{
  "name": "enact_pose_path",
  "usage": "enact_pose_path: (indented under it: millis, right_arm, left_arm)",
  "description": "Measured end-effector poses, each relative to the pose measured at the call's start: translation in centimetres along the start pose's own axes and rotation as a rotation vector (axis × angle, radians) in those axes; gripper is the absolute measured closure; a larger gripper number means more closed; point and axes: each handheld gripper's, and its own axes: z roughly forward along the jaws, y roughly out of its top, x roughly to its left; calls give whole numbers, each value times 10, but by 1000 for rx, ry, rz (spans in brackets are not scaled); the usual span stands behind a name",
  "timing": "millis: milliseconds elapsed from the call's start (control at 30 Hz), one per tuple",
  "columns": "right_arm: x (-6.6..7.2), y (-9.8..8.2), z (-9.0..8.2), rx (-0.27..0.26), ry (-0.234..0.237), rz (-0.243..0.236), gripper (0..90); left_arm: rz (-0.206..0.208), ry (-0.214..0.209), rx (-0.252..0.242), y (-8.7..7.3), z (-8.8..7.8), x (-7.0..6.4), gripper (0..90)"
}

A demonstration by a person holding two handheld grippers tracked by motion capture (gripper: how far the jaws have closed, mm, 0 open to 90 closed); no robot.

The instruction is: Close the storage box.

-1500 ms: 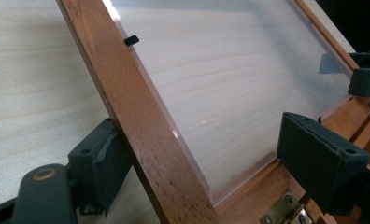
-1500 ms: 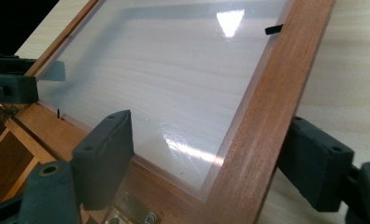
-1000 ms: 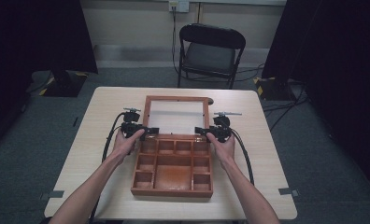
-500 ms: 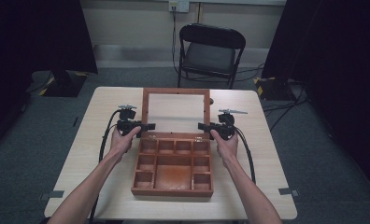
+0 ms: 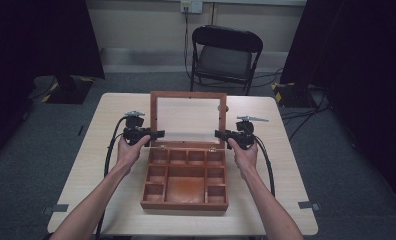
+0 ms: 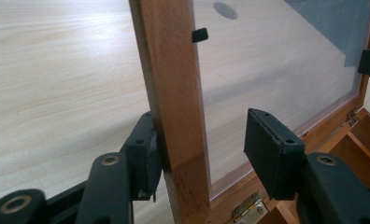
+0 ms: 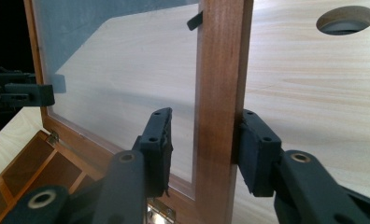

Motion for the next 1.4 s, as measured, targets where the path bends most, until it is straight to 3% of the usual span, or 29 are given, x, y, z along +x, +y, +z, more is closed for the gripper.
enact_pose_path:
  millis: [767,967,1100,1400]
  right_arm:
    - [14,-1,-19,-21,0,-70,572]
    - [17,-2,-23,-27,11,-63,558]
    - [18,-2,-25,-28,21,-52,544]
    - [19,-2,-29,-40,49,-47,512]
  left_arm:
    - [53,-19,-20,-1,-19,-10,511]
    - [65,-22,-16,-1,-23,-13,504]
    - [45,-41,-20,-1,-25,-13,497]
    - [63,-46,-30,-3,-34,-17,498]
